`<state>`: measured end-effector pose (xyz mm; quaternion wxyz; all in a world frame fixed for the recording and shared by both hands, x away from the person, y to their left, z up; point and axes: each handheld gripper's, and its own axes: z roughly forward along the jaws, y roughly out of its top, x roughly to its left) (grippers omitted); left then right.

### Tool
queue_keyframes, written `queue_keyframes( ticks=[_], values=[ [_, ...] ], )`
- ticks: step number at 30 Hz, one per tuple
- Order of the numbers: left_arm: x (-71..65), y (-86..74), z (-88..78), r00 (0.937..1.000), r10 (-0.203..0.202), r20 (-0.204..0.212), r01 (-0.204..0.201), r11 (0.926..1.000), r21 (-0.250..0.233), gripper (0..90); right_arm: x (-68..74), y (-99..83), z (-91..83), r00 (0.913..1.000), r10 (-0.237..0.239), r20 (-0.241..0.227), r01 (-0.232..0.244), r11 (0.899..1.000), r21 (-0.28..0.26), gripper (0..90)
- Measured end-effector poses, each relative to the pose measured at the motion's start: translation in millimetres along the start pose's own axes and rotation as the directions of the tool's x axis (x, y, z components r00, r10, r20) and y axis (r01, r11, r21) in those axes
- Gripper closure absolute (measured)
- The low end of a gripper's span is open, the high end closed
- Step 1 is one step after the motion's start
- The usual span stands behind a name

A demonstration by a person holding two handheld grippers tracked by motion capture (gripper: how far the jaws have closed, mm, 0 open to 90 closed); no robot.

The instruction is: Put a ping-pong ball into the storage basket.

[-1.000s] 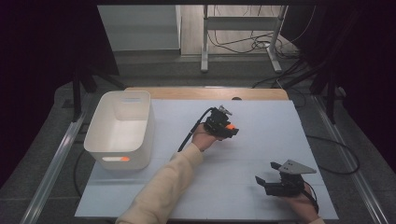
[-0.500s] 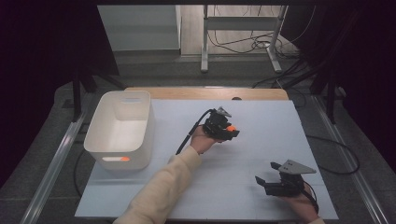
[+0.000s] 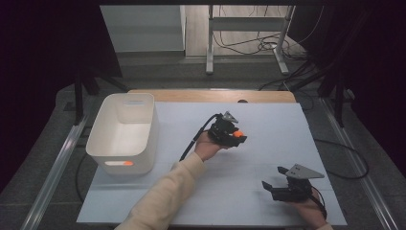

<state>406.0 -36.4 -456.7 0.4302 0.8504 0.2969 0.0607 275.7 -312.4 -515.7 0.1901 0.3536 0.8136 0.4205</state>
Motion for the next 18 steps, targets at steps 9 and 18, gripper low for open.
queue_keyframes(
  ticks=[9,18],
  values=[
    [-2.6,-4.8,-9.4,0.9999,-0.003,0.010,0.003,0.9998,-0.018,50.3,0.0,-0.1,-0.1,1.0000,-0.001,0.000,0.001,1.000,0.000,15.7],
    [-3.5,-12.5,-18.6,0.9998,-0.011,0.018,0.011,0.9994,-0.033,50.3,0.0,-0.2,0.0,1.0000,-0.002,0.003,0.002,1.000,0.002,15.8]
  ],
)
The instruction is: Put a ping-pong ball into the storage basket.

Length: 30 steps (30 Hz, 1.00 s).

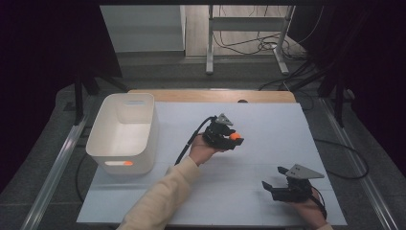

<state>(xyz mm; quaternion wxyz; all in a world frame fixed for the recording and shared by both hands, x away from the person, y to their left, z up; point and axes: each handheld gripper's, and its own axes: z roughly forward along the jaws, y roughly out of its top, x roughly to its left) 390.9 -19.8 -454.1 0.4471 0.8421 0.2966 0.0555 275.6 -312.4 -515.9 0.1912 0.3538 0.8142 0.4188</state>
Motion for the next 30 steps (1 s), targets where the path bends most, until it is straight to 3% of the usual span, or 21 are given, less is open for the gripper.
queue_keyframes(
  ticks=[30],
  values=[
    [-3.2,-2.9,-33.6,0.9993,0.030,-0.022,-0.031,0.9985,-0.045,50.3,-0.5,-0.5,0.0,1.0000,0.000,0.006,0.000,1.000,0.005,15.7]
  ],
)
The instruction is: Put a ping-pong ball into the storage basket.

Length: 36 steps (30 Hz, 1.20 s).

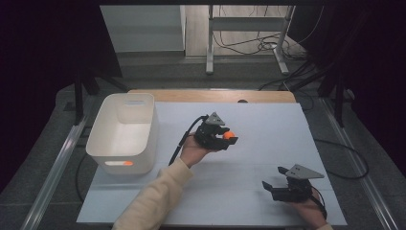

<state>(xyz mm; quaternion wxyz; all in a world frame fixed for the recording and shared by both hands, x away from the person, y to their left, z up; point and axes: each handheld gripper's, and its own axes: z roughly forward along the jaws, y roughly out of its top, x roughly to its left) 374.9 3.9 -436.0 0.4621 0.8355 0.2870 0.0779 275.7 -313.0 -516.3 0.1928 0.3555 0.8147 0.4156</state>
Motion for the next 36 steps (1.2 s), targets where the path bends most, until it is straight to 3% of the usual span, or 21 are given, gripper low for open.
queue_keyframes(
  ticks=[31,36],
  values=[
    [4.9,-1.6,-18.9,0.9998,-0.014,-0.013,0.014,0.9994,-0.033,50.2,-0.2,-0.5,0.7,1.0000,-0.001,0.006,0.001,1.000,0.005,15.9],
    [5.1,-2.6,-16.1,0.9999,-0.007,-0.013,0.007,0.9998,-0.017,50.3,-0.4,-0.9,0.9,1.0000,0.000,0.006,0.000,1.000,0.009,15.8]
  ],
)
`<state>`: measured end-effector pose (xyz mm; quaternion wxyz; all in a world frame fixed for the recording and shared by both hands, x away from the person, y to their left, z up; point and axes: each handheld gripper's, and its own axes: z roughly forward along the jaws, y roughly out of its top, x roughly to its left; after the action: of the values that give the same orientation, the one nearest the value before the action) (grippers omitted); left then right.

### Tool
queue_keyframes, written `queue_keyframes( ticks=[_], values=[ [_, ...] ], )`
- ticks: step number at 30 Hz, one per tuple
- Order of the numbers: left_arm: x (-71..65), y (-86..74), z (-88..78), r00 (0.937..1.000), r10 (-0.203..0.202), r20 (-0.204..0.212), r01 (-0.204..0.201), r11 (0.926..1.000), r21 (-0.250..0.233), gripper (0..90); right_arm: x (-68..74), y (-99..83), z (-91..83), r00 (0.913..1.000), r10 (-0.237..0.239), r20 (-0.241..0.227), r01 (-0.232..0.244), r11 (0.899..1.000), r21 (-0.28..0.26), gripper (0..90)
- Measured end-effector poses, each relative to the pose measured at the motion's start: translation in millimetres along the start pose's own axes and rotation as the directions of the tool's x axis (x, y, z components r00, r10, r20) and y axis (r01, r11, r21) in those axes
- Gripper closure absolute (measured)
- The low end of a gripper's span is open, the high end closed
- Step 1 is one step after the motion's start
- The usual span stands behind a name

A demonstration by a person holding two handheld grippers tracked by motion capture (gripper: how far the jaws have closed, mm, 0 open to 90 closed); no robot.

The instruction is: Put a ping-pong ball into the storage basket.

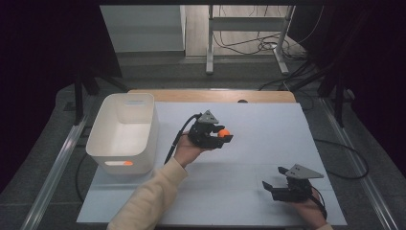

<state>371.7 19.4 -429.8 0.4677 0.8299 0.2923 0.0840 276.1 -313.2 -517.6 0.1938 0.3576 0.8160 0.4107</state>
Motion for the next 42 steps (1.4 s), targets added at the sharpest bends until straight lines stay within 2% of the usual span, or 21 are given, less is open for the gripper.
queue_keyframes(
  ticks=[23,42],
  values=[
    [8.4,-0.4,-16.3,0.9992,-0.002,-0.041,0.001,0.9997,-0.024,50.4,-0.4,-0.2,0.1,1.0000,0.002,0.001,-0.002,1.000,-0.001,15.8],
    [11.8,-1.6,-20.3,0.9989,-0.009,-0.047,0.008,0.9996,-0.026,50.5,0.1,-0.3,0.4,1.0000,-0.003,0.005,0.003,1.000,0.002,15.8]
  ],
)
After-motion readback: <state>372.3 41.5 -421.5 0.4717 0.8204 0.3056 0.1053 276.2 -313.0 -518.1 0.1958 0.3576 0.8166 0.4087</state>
